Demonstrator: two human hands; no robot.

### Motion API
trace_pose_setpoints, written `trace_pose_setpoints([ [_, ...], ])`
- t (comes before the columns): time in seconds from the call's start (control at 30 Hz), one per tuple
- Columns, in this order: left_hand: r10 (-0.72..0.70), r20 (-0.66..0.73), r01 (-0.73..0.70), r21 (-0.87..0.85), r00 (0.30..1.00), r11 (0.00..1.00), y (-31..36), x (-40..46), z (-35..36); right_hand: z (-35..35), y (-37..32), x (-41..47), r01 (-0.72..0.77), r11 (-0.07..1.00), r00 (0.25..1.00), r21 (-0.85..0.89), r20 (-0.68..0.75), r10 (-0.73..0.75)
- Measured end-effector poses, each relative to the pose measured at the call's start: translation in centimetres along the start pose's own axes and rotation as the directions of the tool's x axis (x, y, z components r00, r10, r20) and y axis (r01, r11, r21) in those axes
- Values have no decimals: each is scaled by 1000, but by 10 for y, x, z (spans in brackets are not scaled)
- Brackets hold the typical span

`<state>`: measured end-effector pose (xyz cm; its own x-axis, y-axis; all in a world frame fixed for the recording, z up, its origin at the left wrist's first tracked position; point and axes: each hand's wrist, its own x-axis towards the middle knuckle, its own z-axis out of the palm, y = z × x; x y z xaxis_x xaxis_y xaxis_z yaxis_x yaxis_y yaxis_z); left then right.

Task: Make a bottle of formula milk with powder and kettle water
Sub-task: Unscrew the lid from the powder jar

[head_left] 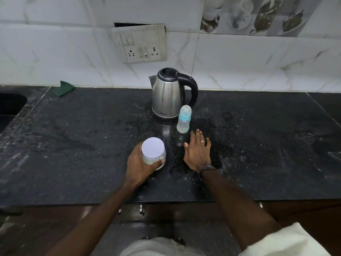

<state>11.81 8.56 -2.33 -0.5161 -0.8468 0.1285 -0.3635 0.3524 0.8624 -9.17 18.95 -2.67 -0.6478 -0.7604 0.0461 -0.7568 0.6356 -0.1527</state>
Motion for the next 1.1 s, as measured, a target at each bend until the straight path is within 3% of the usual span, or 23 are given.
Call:
trace_pose_setpoints([
  [0.53,-26,-24,25,-60,999,998,2,-27,-3,5,-7,-4,-14,1000,1000,10,18,14],
  [1.1,1,-29,-1,-19,1000,1000,-1,-34,-7,-16,-9,28,-79,987,982,141,-159,101],
])
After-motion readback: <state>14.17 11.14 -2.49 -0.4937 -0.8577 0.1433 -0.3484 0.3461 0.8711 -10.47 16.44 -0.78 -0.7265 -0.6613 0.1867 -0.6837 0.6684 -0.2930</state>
